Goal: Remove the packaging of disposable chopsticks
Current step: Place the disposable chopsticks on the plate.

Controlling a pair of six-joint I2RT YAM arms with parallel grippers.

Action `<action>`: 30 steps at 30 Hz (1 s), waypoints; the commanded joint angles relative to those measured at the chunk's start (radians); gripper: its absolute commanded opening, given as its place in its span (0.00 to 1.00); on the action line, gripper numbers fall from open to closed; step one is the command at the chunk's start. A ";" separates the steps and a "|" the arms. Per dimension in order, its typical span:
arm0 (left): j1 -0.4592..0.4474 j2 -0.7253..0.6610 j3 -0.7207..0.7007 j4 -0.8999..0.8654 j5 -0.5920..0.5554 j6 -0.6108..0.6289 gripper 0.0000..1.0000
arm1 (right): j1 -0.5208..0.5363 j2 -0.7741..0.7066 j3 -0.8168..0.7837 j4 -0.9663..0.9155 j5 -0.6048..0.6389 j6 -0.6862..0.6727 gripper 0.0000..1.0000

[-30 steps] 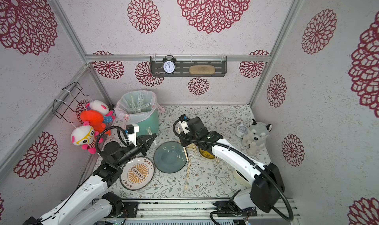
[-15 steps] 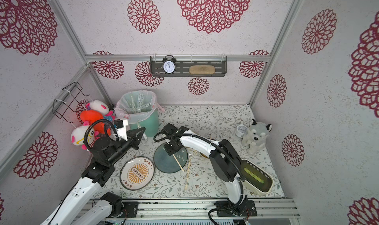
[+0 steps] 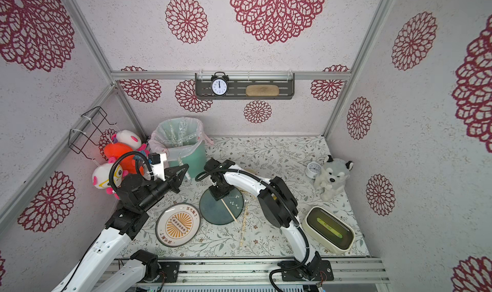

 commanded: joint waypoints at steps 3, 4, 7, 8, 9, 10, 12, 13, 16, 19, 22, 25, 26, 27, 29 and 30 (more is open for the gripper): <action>0.009 -0.028 -0.005 -0.012 0.015 0.018 0.00 | 0.003 0.024 0.028 -0.058 0.027 -0.008 0.00; 0.009 -0.031 -0.005 -0.014 0.017 0.018 0.00 | 0.003 0.030 0.030 -0.057 0.028 -0.006 0.00; 0.009 -0.041 -0.006 -0.020 0.019 0.021 0.00 | 0.003 0.051 0.055 -0.069 0.027 -0.008 0.00; 0.009 -0.043 -0.008 -0.020 0.021 0.023 0.00 | 0.003 0.055 0.062 -0.072 0.027 -0.005 0.00; 0.009 -0.045 -0.008 -0.020 0.021 0.022 0.00 | 0.003 0.059 0.067 -0.074 0.028 -0.003 0.00; 0.009 -0.044 -0.008 -0.020 0.023 0.024 0.00 | 0.003 0.060 0.071 -0.074 0.028 0.000 0.00; 0.009 -0.040 -0.008 -0.019 0.026 0.024 0.00 | 0.005 0.067 0.083 -0.077 0.025 0.004 0.03; 0.009 -0.038 -0.008 -0.019 0.028 0.025 0.00 | 0.005 0.074 0.089 -0.082 0.024 0.004 0.05; 0.009 -0.034 -0.008 -0.020 0.031 0.027 0.00 | 0.007 0.081 0.092 -0.091 0.023 0.000 0.08; 0.010 -0.040 -0.006 -0.023 0.032 0.031 0.00 | 0.007 0.076 0.085 -0.089 0.031 0.006 0.11; 0.010 -0.048 -0.008 -0.023 0.034 0.032 0.00 | 0.009 0.077 0.087 -0.086 0.030 0.005 0.17; 0.010 -0.055 -0.009 -0.028 0.037 0.036 0.00 | 0.010 0.085 0.094 -0.091 0.030 0.005 0.17; 0.010 -0.057 -0.010 -0.028 0.037 0.036 0.00 | 0.009 0.084 0.093 -0.092 0.030 0.003 0.17; 0.010 -0.060 -0.012 -0.028 0.037 0.036 0.00 | 0.009 0.083 0.092 -0.094 0.030 0.003 0.17; 0.010 -0.062 -0.012 -0.026 0.037 0.036 0.00 | 0.009 0.073 0.087 -0.092 0.033 0.001 0.17; 0.010 -0.062 -0.013 -0.024 0.037 0.037 0.00 | 0.010 0.066 0.085 -0.089 0.034 0.003 0.17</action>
